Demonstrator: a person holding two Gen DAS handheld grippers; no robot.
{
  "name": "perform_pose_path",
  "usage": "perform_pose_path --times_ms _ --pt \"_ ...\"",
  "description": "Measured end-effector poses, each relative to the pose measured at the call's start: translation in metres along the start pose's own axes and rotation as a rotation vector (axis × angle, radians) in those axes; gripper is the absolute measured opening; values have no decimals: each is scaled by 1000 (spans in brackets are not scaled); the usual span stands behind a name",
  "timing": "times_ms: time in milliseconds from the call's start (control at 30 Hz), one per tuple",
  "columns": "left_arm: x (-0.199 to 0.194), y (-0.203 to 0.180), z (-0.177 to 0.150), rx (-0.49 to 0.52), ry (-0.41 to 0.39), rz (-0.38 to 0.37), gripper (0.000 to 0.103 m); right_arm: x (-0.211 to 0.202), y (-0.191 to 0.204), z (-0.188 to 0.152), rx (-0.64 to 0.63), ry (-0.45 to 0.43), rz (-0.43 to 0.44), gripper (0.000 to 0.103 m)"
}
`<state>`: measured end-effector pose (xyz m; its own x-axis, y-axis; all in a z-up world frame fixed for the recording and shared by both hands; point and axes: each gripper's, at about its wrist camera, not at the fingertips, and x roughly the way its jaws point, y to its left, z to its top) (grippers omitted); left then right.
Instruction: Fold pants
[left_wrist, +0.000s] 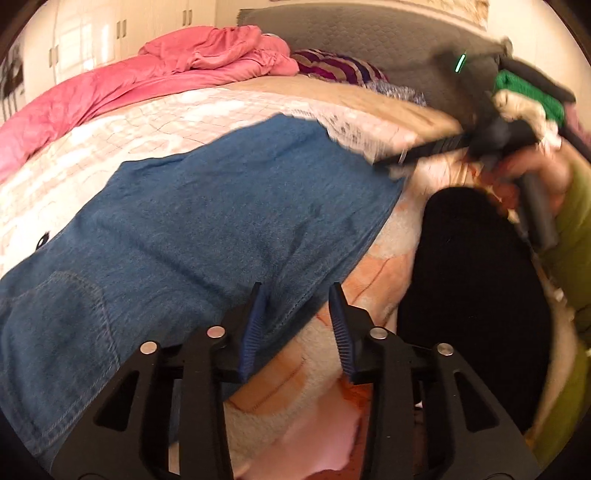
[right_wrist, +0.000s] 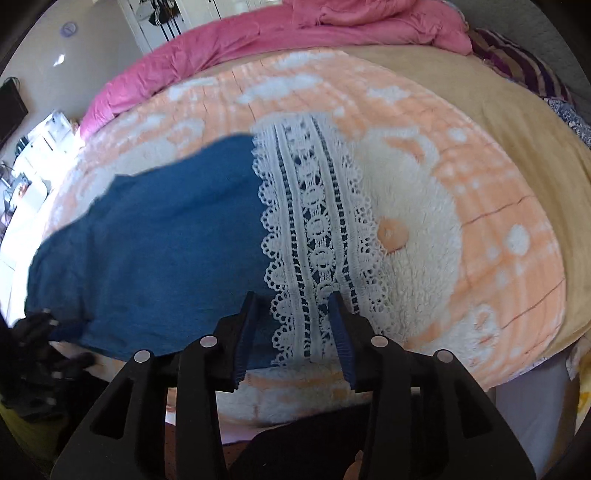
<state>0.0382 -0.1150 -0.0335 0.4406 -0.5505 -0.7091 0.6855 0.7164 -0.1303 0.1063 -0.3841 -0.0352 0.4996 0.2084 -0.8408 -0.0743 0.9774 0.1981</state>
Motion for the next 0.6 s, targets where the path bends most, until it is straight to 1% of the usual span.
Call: perform_pose_path --times_ms 33,67,100,133,167,200,300,367,433,533,600 --pt "-9 2 4 -19 -15 -3 35 -1 1 0 -13 -3 -1 38" --pt "-18 6 10 -30 -33 10 42 -4 2 1 -23 -5 3 38" --pt "-24 8 17 -32 -48 28 46 -8 2 2 -20 -8 15 40" --pt "-31 14 26 -34 -64 58 53 -14 0 5 -6 -30 55 40" --pt "-35 20 37 -37 -74 91 56 -22 -3 9 7 -67 101 40" --pt "-36 27 49 -43 -73 130 57 -30 -6 15 14 -107 128 40" --pt "-24 47 84 -49 -26 220 58 -41 -14 37 10 -178 103 43" --pt "-4 61 106 -40 24 253 58 -39 -21 53 15 -187 109 44" --pt "17 77 119 -6 63 288 58 -30 -26 69 10 -178 103 44" --pt "46 97 127 38 132 295 58 -11 -32 93 -1 -144 94 44" --pt "62 115 126 38 191 285 58 0 -37 103 -1 -127 104 45"
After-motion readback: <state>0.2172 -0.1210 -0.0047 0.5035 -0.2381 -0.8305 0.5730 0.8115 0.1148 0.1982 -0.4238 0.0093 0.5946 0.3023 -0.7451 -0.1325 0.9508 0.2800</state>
